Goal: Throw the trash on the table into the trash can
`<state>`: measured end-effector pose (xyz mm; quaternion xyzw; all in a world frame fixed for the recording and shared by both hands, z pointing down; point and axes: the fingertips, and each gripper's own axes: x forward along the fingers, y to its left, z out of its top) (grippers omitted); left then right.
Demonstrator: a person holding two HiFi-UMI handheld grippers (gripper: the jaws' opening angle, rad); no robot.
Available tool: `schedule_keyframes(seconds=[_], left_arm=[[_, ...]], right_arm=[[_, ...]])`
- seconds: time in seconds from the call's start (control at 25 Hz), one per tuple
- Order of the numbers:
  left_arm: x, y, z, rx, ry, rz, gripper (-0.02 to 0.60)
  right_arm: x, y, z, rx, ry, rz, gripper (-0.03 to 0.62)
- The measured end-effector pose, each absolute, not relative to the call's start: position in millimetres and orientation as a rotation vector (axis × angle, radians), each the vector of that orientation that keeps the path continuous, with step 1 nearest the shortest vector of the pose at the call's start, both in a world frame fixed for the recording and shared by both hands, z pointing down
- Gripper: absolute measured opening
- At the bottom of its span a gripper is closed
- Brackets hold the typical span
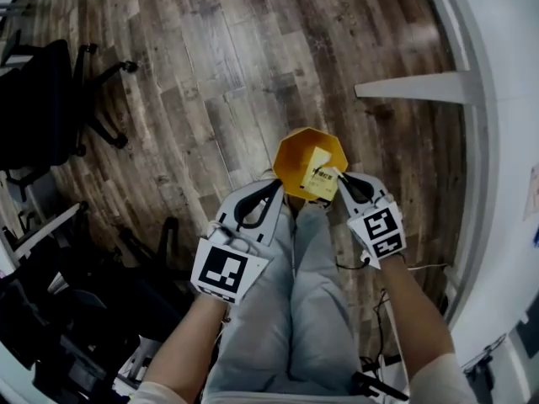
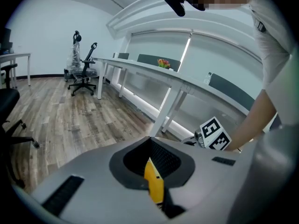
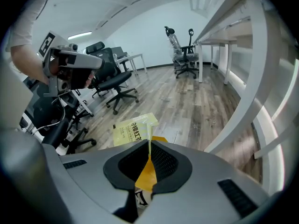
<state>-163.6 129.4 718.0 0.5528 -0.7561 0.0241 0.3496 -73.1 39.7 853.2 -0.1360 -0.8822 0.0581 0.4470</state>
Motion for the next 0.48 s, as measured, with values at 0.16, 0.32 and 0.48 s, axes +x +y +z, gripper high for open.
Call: schedule_keyframes(seconds=[0.16, 0.32, 0.48], left_arm=[[-157.1, 127.4, 752.1, 1.424, -1.941, 0.056, 0.002], [-149.3, 126.3, 775.3, 1.435, -1.930, 0.069, 0.002], [-139.9, 128.3, 793.2, 1.427, -1.915, 0.050, 0.002]], right_arm=[[-65.9, 44.0, 899.4, -0.301, -2.147, 0.148, 0.041], [-53.4, 49.0, 941.4, -0.247, -2.095, 0.154, 0.041], [-46.7, 52.8, 975.1, -0.185, -2.063, 0.181, 0.041]])
